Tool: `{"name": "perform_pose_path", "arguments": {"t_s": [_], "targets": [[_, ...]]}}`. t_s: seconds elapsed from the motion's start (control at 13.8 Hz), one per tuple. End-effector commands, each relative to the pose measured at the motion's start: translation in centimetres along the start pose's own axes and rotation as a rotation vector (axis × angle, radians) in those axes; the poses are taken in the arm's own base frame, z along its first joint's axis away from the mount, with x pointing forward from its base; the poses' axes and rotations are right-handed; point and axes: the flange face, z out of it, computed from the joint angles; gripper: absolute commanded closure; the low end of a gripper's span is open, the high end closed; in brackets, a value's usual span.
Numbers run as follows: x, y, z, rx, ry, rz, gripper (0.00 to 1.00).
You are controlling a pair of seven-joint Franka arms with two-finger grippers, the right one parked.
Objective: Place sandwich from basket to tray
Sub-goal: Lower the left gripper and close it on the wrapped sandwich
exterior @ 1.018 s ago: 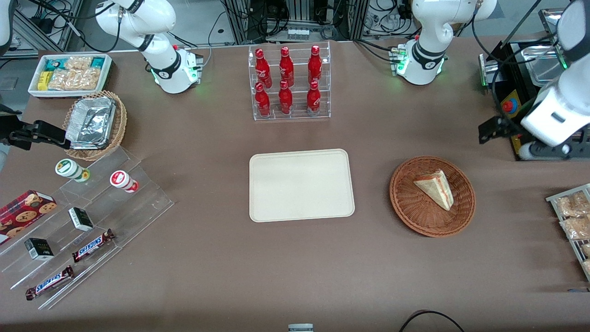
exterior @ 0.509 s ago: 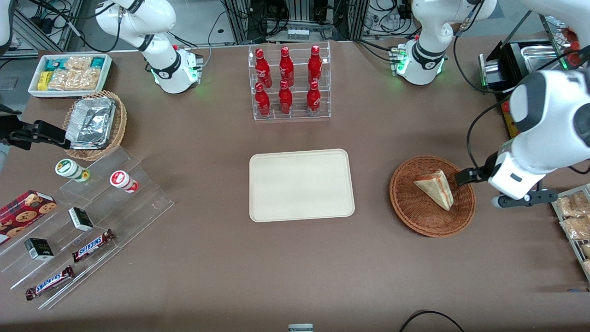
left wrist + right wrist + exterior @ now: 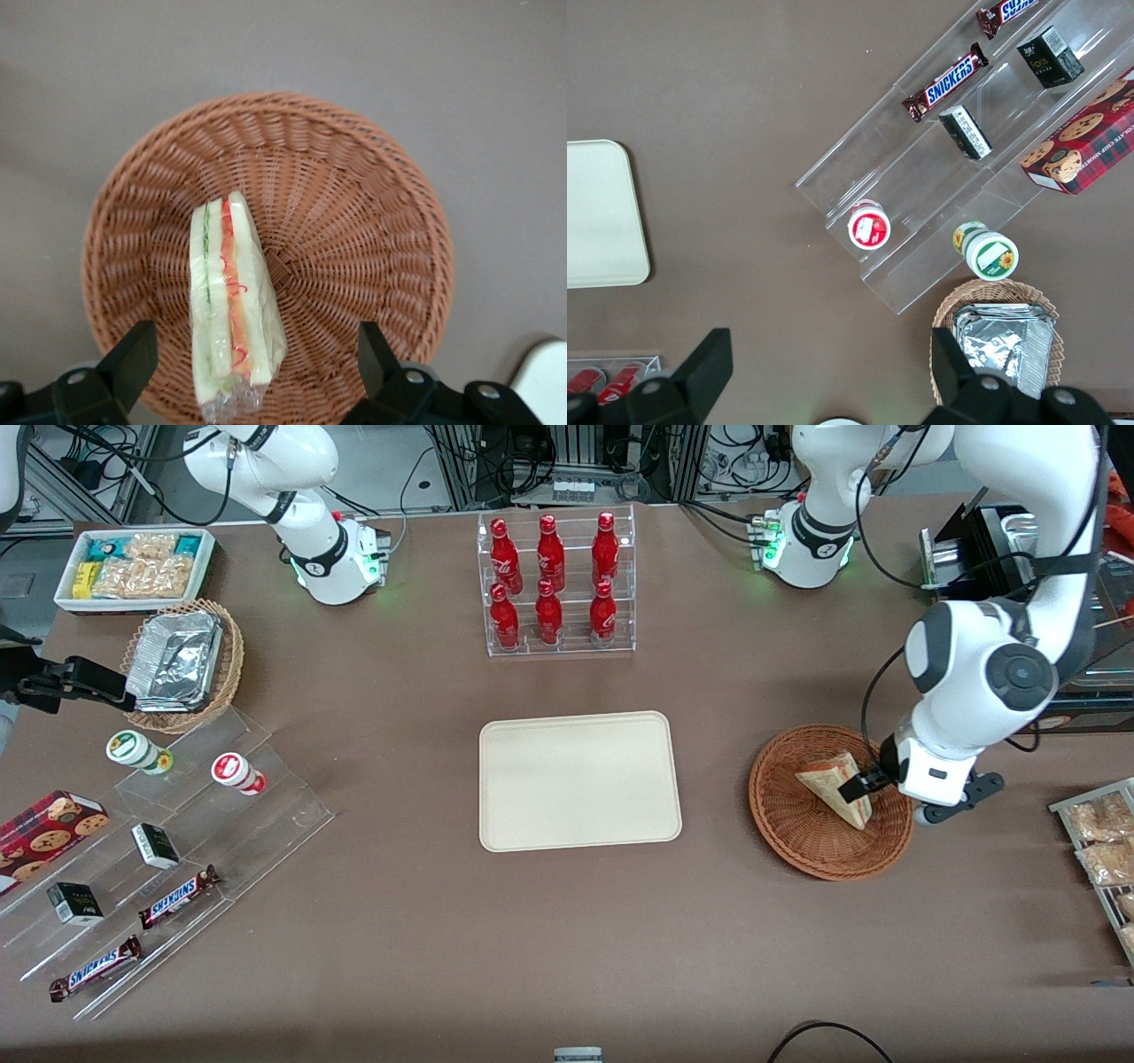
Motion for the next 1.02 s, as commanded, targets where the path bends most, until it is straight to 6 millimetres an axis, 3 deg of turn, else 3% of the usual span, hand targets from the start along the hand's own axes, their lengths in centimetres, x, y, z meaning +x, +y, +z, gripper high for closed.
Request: {"name": "perform_pose_path", "arguments": {"t_s": [0.0,0.73,0.8,0.87,0.95], "targets": [[-2.3,-1.5,1.5,-0.003,0.013,-0.045,0.00],[-4.0,-2.6,8.7,-0.006,0.007,-0.180,0.01],[-4.0,-2.5,9.1,-0.009,0.011,-0.198,0.41],[-3.9,-2.4,9.1,-0.010,0.012,-0.214,0.88],[-3.8,-2.3,9.0,-0.010,0.012,-0.217,1.00]]}}
